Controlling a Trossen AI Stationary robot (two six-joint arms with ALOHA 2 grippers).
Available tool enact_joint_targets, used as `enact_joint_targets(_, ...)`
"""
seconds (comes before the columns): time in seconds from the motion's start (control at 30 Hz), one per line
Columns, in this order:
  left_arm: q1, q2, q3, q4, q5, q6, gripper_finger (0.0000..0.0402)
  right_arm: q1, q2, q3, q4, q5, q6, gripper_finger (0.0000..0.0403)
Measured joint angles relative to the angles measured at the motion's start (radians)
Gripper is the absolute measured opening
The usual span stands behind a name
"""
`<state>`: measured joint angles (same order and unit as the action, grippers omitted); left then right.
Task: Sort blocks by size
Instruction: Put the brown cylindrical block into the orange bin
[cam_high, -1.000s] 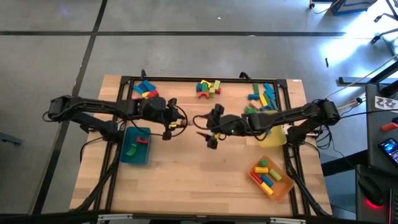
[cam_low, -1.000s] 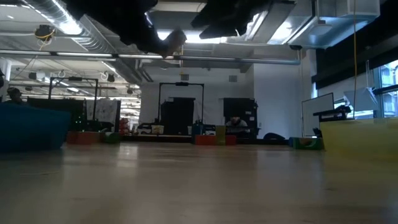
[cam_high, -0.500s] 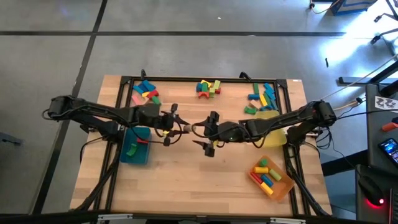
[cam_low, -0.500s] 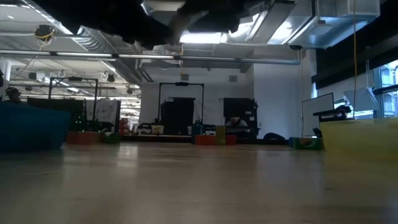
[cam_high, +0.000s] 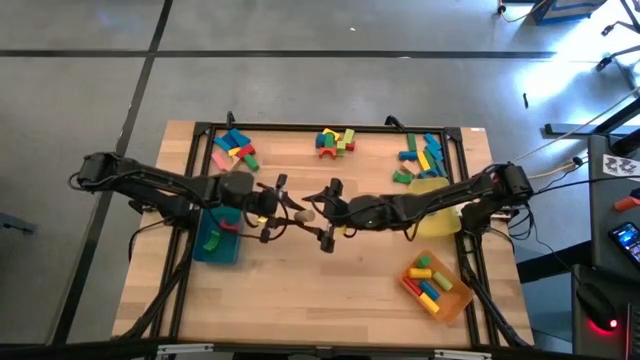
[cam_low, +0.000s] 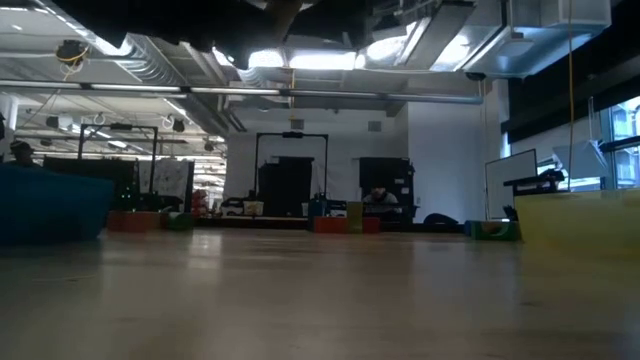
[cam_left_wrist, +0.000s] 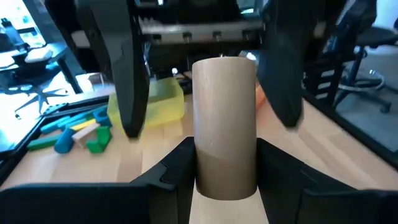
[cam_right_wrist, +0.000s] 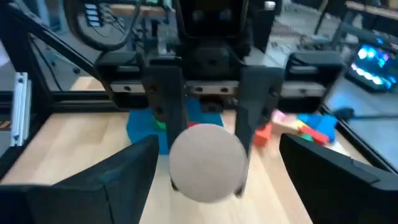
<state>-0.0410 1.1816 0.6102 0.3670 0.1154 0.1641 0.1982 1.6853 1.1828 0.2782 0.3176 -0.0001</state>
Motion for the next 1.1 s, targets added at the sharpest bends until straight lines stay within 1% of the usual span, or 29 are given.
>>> enact_joint_targets(0.13, -0.014, 0.0, 0.0, 0.018, -0.007, -0.007, 0.0127, -0.002, 0.012, 0.0, 0.055, -0.023, -0.028, 0.0321)
enact_joint_targets(0.27, -0.014, 0.0, 0.0, 0.016, -0.008, -0.016, 0.0127, 0.006, 0.012, 0.0, 0.064, -0.04, -0.031, 0.0287)
enact_joint_targets(0.4, -0.014, 0.0, 0.0, 0.015, -0.011, -0.031, 0.0127, 0.005, 0.013, 0.0, 0.06, -0.042, -0.031, 0.0242)
enact_joint_targets(0.67, -0.014, 0.0, 0.0, 0.018, -0.013, -0.019, 0.0127, 0.004, 0.013, 0.0, 0.055, -0.042, -0.035, 0.0139)
enact_joint_targets(0.7, -0.014, 0.0, 0.0, 0.023, -0.013, -0.007, 0.0127, 0.004, 0.013, 0.0, 0.054, -0.041, -0.042, 0.0134)
enact_joint_targets(0.87, -0.014, 0.0, -0.002, 0.024, -0.011, 0.001, 0.0127, 0.005, 0.028, 0.001, 0.062, -0.032, -0.055, 0.0134)
enact_joint_targets(0.97, -0.014, 0.001, -0.002, 0.022, -0.012, 0.036, 0.0129, 0.005, 0.031, 0.001, 0.064, -0.018, -0.062, 0.0135)
enact_joint_targets(1.03, -0.01, 0.001, -0.002, 0.026, -0.011, 0.043, 0.0139, 0.005, 0.031, 0.001, 0.064, -0.015, -0.06, 0.0141)
enact_joint_targets(1.1, -0.005, 0.001, 0.001, 0.032, -0.014, 0.053, 0.016, 0.004, 0.033, 0.001, 0.064, -0.015, -0.065, 0.0144)
